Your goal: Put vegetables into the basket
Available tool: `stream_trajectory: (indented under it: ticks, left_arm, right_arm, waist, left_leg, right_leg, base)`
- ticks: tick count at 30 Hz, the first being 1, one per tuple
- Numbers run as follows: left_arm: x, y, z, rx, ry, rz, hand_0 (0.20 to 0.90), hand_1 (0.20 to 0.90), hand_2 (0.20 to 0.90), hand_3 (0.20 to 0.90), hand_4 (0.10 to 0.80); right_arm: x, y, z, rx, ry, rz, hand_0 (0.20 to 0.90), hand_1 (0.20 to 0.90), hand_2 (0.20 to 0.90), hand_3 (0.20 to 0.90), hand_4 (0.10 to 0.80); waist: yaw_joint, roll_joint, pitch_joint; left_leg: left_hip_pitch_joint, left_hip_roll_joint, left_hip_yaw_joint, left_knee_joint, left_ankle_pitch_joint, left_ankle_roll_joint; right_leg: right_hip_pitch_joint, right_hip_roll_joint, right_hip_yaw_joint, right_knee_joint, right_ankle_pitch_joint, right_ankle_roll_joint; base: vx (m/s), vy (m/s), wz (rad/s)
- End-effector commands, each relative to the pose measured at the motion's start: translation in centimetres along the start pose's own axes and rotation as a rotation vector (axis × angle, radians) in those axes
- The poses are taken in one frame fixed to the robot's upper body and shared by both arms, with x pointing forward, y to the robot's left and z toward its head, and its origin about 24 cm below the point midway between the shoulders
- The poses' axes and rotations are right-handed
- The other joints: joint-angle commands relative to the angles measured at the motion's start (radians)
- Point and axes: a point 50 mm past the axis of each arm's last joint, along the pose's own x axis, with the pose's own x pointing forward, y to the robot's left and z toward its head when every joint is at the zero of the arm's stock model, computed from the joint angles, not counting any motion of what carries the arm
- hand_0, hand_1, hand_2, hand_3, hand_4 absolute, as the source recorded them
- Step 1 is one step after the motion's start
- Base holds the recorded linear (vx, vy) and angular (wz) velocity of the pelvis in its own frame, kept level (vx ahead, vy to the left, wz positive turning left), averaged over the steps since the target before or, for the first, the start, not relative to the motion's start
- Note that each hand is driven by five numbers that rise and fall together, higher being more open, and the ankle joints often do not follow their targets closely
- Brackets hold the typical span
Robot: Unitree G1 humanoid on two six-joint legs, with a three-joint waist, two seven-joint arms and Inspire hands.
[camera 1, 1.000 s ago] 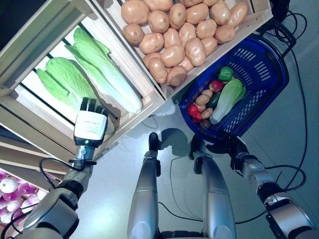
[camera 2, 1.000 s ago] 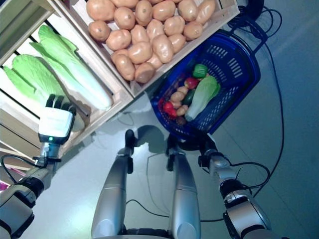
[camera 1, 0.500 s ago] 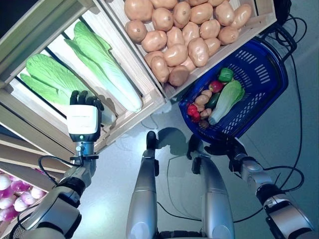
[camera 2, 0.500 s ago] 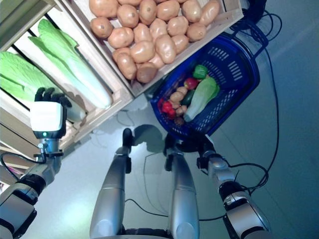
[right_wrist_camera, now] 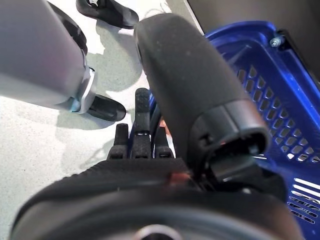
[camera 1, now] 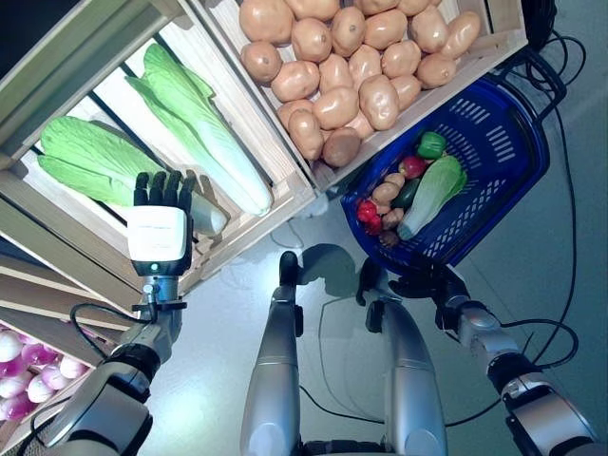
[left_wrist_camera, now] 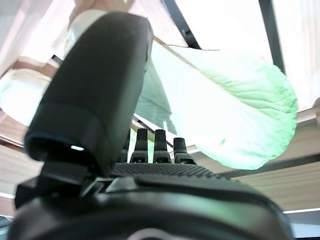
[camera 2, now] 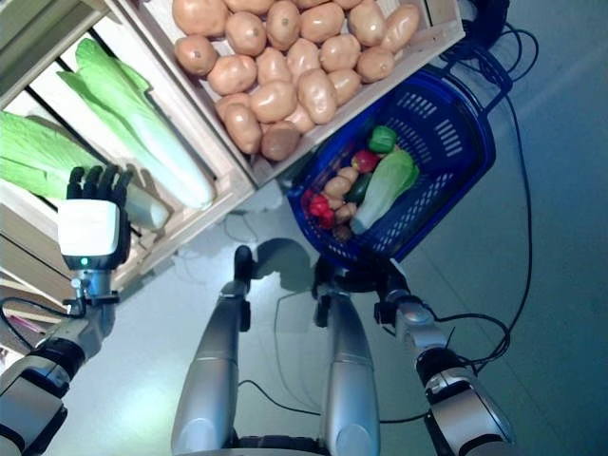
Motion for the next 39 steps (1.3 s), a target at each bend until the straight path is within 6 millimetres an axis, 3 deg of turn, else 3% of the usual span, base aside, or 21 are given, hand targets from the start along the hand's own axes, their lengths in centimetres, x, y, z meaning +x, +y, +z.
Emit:
stream_trajectory:
  ticks: [1, 6, 11, 16, 28, 39]
  left_arm:
    - [0.7, 1.2, -1.8, 0.017, 0.088, 0.125, 0.900, 0.900, 0.900, 0.900, 0.800]
    - [0.3, 1.0, -1.8, 0.053, 0.061, 0.110, 0.900, 0.900, 0.900, 0.900, 0.800]
    - [-0.4, 0.7, -1.1, 0.203, -0.125, 0.102, 0.900, 0.900, 0.900, 0.900, 0.800]
    - [-0.5, 0.6, -0.9, 0.261, -0.200, 0.097, 0.900, 0.900, 0.900, 0.900, 0.800]
    - [1.4, 1.0, -0.5, 0.318, -0.299, 0.109, 0.900, 0.900, 0.900, 0.900, 0.800]
    - [3.5, 2.1, -0.5, 0.233, -0.200, 0.232, 0.900, 0.900, 0.900, 0.900, 0.800]
  right_arm:
    - [-0.9, -2.4, 0.4, 0.012, -0.055, -0.071, 0.900, 0.900, 0.900, 0.900, 0.800]
    - [-0.9, -2.7, 0.3, 0.005, -0.049, -0.073, 0.900, 0.900, 0.900, 0.900, 0.800]
    - [-0.8, -3.0, 0.7, -0.006, -0.051, -0.077, 0.900, 0.900, 0.900, 0.900, 0.800]
    - [-0.8, -3.5, 1.2, -0.022, -0.055, -0.078, 0.900, 0.900, 0.900, 0.900, 0.800]
    - [-0.5, -4.3, 2.6, -0.042, -0.071, -0.087, 0.900, 0.900, 0.900, 0.900, 0.800]
    - [-0.4, -4.1, 3.9, -0.042, -0.129, -0.075, 0.900, 0.900, 0.900, 0.900, 0.800]
  waist:
    - [0.007, 0.041, -0.004]
    - [0.005, 0.049, -0.004]
    - [0.003, 0.065, -0.004]
    - [-0.006, 0.075, -0.004]
    - [-0.027, 0.082, -0.004]
    - [-0.036, 0.058, -0.004]
  left_leg:
    - [-0.043, -0.056, 0.067, 0.028, 0.036, 0.057]
    - [-0.044, -0.055, 0.073, 0.029, 0.036, 0.056]
    - [-0.044, -0.055, 0.080, 0.030, 0.037, 0.055]
    - [-0.049, -0.049, 0.091, 0.035, 0.036, 0.051]
    - [-0.062, -0.040, 0.109, 0.036, 0.039, 0.052]
    - [-0.127, -0.038, 0.103, 0.051, 0.042, 0.058]
  right_leg:
    - [0.078, 0.012, -0.003, -0.049, 0.023, -0.019]
    - [0.076, 0.009, -0.002, -0.047, 0.022, -0.020]
    - [0.069, 0.002, -0.002, -0.040, 0.022, -0.019]
    - [0.063, -0.002, 0.001, -0.039, 0.022, -0.018]
    - [0.043, -0.006, 0.008, -0.040, 0.032, -0.017]
    - [-0.026, -0.003, 0.011, -0.022, 0.045, -0.019]
  base:
    - [0.000, 0.000, 0.00]
    - [0.000, 0.000, 0.00]
    - [-0.001, 0.025, -0.01]
    - [0.003, 0.055, -0.06]
    - [-0.003, 0.038, -0.04]
    - [-0.010, 0.024, 0.01]
